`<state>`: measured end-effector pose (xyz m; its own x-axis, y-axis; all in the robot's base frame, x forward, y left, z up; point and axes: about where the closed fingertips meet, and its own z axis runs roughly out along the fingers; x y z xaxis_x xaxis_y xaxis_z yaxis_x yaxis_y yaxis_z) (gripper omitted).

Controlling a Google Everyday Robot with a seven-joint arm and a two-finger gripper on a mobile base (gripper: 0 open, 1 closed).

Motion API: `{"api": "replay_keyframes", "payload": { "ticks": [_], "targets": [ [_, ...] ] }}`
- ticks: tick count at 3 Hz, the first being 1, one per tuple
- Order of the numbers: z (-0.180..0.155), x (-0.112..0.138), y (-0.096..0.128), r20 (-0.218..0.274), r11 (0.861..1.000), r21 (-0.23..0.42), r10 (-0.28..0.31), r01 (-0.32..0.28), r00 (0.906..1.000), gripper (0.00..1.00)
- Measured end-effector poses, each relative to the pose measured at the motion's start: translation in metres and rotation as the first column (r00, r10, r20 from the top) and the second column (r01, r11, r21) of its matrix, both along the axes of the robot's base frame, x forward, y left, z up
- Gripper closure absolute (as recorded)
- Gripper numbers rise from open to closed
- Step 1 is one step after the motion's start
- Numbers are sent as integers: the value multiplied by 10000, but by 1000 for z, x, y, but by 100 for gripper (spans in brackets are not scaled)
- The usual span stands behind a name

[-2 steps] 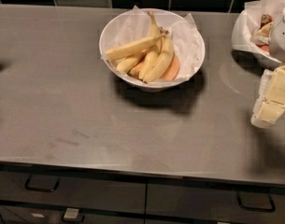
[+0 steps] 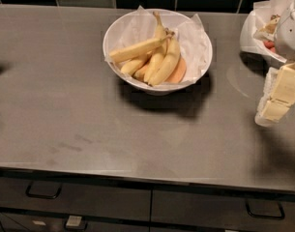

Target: Pick banana from white bowl

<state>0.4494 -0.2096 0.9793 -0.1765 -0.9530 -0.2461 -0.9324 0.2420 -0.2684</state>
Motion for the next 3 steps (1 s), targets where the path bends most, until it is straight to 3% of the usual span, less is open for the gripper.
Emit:
{"api": "replay_keyframes", "payload": {
  "ticks": [1,2,3],
  "targets": [
    [-2,31,18,264,9940,754,774,-792,9966,0],
    [-5,70,48,530,9688,1639,1795,-1858,9823,0],
    [-5,75,48,570,9666,1729,1819,-1892,9817,0]
  ]
}}
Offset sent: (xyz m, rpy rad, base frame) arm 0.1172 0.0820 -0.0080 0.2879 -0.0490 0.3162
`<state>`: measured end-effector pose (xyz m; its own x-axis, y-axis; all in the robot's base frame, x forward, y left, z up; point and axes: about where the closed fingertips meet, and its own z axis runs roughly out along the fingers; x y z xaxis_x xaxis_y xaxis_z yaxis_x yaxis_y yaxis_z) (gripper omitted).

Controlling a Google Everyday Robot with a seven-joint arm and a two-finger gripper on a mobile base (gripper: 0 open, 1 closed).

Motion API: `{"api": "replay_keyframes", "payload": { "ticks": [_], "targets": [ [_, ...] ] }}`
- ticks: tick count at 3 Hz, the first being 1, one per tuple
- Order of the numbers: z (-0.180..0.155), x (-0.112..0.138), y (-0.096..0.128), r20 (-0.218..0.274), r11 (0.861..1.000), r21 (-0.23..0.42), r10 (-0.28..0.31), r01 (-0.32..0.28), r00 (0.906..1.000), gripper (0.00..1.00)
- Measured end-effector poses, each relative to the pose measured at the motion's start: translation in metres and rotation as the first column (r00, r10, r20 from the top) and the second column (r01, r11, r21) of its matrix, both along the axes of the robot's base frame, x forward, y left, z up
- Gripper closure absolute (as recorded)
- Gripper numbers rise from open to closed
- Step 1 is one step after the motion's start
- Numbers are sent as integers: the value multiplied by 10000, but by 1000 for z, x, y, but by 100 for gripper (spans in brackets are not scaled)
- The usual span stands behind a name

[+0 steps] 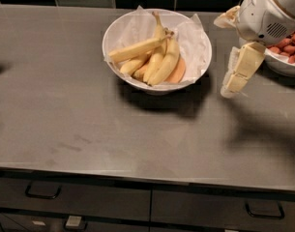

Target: Pick banana from white bowl

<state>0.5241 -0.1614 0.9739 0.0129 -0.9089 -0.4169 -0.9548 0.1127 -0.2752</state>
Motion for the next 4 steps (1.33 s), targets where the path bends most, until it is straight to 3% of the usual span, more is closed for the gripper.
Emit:
{"api": "replay_keyframes", "payload": {
  "ticks": [1,2,3,4],
  "targets": [
    [2,10,6,-1,9997,127,210,-210,9998,0],
    [-5,43,41,-368,9880,437,1496,-1480,9881,0],
    [-4,81,103,-178,9492,916,3038,-3010,9526,0],
    [4,90,110,132,9474,1000,3042,-3040,9525,0]
  ]
}}
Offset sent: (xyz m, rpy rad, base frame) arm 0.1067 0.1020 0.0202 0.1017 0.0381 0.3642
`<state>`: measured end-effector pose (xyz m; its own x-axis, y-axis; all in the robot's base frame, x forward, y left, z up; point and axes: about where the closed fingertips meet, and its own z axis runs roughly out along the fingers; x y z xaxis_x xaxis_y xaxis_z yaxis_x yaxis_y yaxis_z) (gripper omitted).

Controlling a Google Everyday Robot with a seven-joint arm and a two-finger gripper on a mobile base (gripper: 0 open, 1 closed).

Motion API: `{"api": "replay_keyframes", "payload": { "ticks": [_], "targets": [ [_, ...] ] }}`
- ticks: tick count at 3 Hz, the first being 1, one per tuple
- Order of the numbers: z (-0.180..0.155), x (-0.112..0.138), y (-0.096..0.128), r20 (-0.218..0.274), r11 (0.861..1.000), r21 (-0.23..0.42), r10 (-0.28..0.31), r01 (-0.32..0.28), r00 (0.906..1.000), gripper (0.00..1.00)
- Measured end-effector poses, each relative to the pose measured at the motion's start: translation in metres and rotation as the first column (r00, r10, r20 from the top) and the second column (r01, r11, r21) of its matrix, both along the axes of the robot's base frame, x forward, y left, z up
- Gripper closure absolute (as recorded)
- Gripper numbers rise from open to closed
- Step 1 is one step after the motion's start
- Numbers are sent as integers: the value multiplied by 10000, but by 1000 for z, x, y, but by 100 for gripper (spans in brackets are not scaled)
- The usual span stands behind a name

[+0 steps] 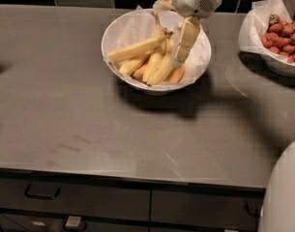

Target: Pick banana from white bowl

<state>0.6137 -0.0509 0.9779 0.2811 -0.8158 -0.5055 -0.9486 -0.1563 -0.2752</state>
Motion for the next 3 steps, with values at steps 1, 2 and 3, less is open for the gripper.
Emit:
{"api": "replay_keyframes", "payload": {
  "ticks": [1,2,3],
  "targets": [
    [-5,9,13,110,9996,82,280,-281,9995,0],
    [-12,30,34,208,9973,234,692,-697,9974,0],
    [-19,38,41,205,9967,357,720,-727,9972,0]
  ]
}}
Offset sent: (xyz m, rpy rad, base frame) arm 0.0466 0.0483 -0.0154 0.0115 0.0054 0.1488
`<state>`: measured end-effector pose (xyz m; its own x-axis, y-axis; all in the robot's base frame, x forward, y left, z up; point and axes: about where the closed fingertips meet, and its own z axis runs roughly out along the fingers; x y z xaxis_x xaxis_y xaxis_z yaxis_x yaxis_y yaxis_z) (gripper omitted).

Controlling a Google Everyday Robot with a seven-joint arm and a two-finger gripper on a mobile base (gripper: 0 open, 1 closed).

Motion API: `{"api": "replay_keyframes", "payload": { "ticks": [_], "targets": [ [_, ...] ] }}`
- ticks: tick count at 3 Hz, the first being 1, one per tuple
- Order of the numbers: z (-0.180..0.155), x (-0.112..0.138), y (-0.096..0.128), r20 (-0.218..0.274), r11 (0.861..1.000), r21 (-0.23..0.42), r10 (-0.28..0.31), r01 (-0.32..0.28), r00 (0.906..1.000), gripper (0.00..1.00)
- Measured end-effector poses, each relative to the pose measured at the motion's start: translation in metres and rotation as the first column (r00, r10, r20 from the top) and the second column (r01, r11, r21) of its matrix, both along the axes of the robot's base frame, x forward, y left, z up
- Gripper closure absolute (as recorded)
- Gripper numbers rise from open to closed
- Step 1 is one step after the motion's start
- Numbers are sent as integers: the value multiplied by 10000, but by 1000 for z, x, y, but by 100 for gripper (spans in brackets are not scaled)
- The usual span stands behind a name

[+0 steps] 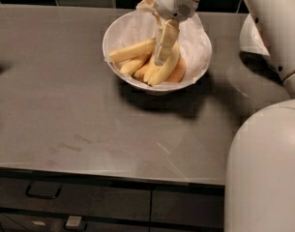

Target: Pick banana from white bowl

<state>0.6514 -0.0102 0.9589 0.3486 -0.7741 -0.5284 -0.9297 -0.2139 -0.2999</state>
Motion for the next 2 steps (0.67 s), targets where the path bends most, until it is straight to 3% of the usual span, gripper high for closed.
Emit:
{"api": "replay_keyframes", "payload": {
  "ticks": [2],
  "targets": [
    [-48,30,30,-532,9985,274,483,-469,9974,0]
  ]
}}
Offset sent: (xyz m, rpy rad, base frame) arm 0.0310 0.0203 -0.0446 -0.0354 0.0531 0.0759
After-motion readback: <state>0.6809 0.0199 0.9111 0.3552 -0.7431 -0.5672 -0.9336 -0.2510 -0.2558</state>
